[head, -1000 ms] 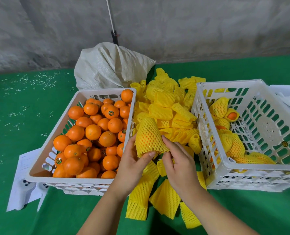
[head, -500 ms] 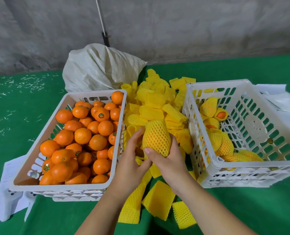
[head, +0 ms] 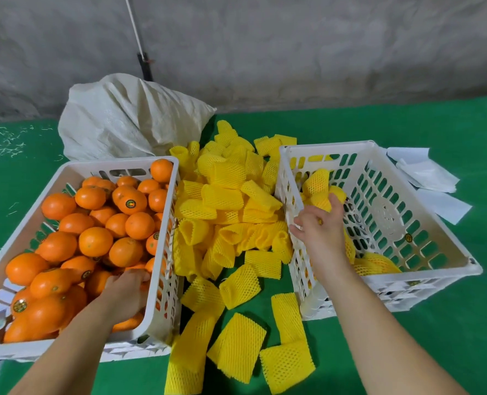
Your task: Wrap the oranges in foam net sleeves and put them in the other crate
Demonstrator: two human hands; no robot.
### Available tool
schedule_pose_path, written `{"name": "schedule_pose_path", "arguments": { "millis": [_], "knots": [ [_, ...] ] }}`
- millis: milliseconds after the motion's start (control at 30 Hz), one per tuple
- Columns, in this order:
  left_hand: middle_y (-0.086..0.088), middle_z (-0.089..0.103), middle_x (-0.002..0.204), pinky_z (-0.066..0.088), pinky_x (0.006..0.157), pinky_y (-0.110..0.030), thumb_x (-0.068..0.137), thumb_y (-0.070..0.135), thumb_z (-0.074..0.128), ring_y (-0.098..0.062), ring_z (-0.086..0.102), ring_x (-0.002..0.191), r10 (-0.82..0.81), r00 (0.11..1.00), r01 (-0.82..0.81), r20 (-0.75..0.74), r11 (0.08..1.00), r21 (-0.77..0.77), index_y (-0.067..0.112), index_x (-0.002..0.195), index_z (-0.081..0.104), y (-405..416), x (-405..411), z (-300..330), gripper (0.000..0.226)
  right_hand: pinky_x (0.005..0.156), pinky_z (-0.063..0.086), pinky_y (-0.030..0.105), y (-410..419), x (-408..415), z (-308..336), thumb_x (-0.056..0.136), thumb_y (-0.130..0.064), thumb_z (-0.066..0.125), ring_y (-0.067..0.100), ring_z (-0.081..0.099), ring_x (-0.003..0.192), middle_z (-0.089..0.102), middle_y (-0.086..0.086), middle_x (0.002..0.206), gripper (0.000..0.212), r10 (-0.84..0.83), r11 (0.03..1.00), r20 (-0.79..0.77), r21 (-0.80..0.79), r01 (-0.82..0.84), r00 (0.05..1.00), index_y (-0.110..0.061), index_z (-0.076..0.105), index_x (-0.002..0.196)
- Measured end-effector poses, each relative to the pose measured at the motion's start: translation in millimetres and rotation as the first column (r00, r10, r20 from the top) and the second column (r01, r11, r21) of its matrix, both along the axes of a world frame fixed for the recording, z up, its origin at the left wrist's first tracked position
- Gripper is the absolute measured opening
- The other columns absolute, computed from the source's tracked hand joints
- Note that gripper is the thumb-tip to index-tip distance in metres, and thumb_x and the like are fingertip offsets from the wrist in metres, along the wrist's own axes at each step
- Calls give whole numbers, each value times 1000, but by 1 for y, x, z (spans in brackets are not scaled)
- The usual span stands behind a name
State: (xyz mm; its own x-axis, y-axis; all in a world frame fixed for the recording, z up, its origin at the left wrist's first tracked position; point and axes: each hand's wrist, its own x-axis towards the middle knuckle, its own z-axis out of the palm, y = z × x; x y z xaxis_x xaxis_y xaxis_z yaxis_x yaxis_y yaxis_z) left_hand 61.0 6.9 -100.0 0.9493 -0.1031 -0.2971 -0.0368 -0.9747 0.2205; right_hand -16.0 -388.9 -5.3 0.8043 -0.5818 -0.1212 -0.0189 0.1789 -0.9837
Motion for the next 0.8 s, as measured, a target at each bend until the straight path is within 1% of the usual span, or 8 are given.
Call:
{"name": "schedule_pose_path", "arguments": {
  "millis": [33,100,200,300,367,567,667,800],
  "knots": [
    [2,63,135,35,113,-48,97,21,70,-25,50,129,-16,1000,16,-20,1000,17,36,112,61,0,-1,4,23,68,59,24,4,-4,-3,99,-23,63,6,70,97,55,-7,134,70,77,981,-23,-180,-79,997,-46,26,153],
    [3,56,142,33,110,-45,104,30,60,-24,45,130,-17,999,20,-29,997,75,27,133,54,-1,-4,8,31,70,59,26,14,-10,-10,98,-34,61,1,64,105,48,-14,142,60,210,817,-84,-531,-222,974,-41,33,151],
    [5,43,147,31,112,-46,104,41,55,-28,35,136,-25,990,61,-142,965,256,34,142,37,-6,-14,22,42,104,48,45,30,-12,-30,101,-38,59,20,42,139,30,-7,159,54,332,489,-294,-759,-430,896,-34,42,152],
    [-6,31,156,27,120,-51,107,36,50,-39,24,146,125,975,-48,-181,924,380,32,152,30,-9,-18,36,50,120,26,52,43,-12,-54,101,-43,58,35,12,154,3,1,171,59,372,359,-623,-587,-726,688,-40,35,156],
    [-12,23,163,23,123,-55,109,31,46,-46,14,152,192,957,-101,-219,924,368,26,154,30,-10,-23,42,48,121,18,56,48,-11,-70,101,-47,55,40,2,154,-7,5,171,61,305,196,-799,-479,-855,518,-46,30,157],
    [-21,25,162,26,124,-53,113,31,35,-47,24,149,312,942,-265,-123,918,294,18,155,36,-15,-29,56,44,122,9,59,79,-6,-120,98,-48,54,39,-16,155,-16,8,171,43,325,-40,-902,-313,-949,284,-50,53,141],
    [-24,37,155,36,119,-56,109,26,42,-50,35,142,227,964,-178,-137,937,302,21,152,37,-12,-30,55,43,123,7,60,89,-6,-140,97,-51,54,39,-21,154,-21,8,169,49,333,-37,-931,-170,-985,148,-53,46,146],
    [-23,47,149,45,112,-59,106,30,56,-50,49,133,287,949,-282,-128,958,57,18,151,41,-4,-26,58,49,122,11,61,94,-9,-148,92,-61,53,36,-20,155,-18,3,170,64,415,129,-900,-91,-987,137,-59,29,152]
  ]
}}
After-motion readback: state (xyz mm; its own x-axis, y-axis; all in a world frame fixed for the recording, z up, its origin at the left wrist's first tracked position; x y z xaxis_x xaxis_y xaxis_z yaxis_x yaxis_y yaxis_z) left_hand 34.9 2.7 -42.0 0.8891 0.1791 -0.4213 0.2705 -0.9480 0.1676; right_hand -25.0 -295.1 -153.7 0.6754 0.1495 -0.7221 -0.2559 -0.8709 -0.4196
